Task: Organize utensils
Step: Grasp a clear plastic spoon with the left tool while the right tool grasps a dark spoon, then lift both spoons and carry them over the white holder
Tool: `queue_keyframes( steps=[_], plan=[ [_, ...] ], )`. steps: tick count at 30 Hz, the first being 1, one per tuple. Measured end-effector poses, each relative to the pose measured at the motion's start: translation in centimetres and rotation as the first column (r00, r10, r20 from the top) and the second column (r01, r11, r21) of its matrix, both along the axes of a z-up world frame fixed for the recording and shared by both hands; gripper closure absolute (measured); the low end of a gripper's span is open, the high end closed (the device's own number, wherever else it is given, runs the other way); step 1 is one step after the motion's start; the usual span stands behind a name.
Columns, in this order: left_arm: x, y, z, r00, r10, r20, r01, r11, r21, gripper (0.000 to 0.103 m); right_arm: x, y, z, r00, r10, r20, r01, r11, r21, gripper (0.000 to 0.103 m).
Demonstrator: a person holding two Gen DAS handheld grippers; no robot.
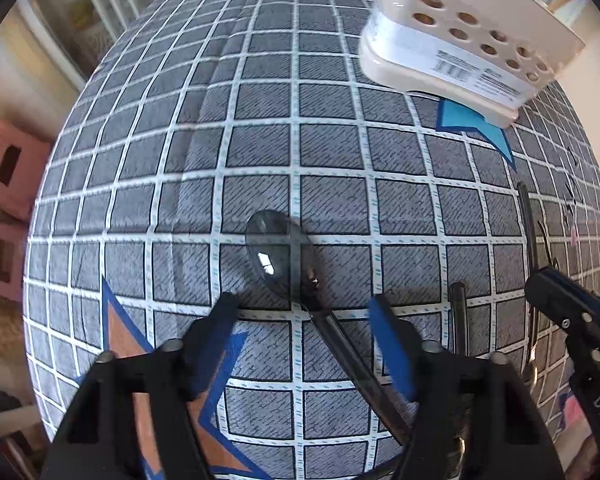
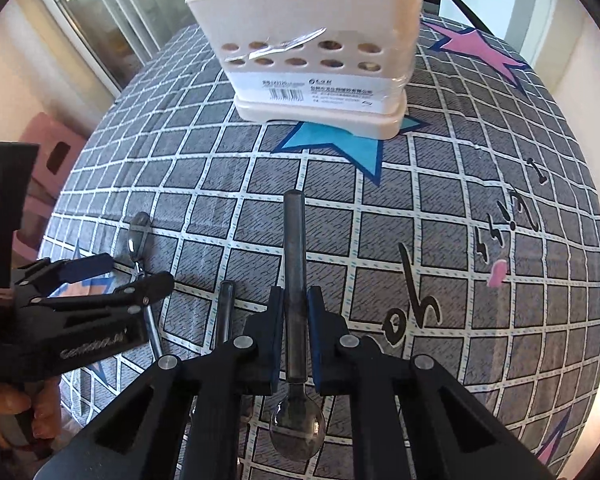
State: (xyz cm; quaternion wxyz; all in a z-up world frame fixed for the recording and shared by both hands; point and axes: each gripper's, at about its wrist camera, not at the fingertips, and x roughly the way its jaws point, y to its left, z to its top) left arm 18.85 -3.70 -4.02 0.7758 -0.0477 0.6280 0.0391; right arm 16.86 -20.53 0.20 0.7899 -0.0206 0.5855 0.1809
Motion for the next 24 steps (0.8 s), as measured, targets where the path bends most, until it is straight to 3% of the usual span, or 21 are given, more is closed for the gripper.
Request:
queue_keyframes(
  steps=[5,7,8,13,18,24],
  plan=[
    [1.2,-1.2,1.0,0.998,-0.058,0.023,0.058,0.998,0.005,0.028,-0.4,-0.4,0.8,1.000,-0.008,0.019,0.008,1.000,0.022,0.091],
    [0.9,-2.1,1.6,0.996,-0.086,0.036,0.086,0.996,0.005,0.052,-0.5,-0.5,1.0,1.000,-0.013,0.025,0.012,0.999,0.031,0.091],
    [1.0,-2.5,1.7,0.994,-0.106,0.040,0.106,0.994,0.002,0.057,-0.6,-0.6,1.1,0.999,-0.016,0.027,0.015,0.999,0.034,0.091],
    [-0.4,-2.5,2.5,0.983,-0.153,0.098,0.160,0.985,-0.060,0.059,-1.0,-0.8,1.3,0.999,-0.027,0.037,0.026,0.998,0.049,0.091],
    [-1.1,-1.2,2.7,0.978,-0.130,0.162,0.156,0.975,-0.157,0.059,-1.4,-1.0,1.4,0.998,-0.040,0.046,0.037,0.997,0.066,0.090],
    [-1.9,0.4,3.0,0.966,-0.113,0.232,0.162,0.966,-0.203,0.059,-1.7,-1.5,1.8,0.996,-0.061,0.062,0.055,0.994,0.094,0.090]
  ],
)
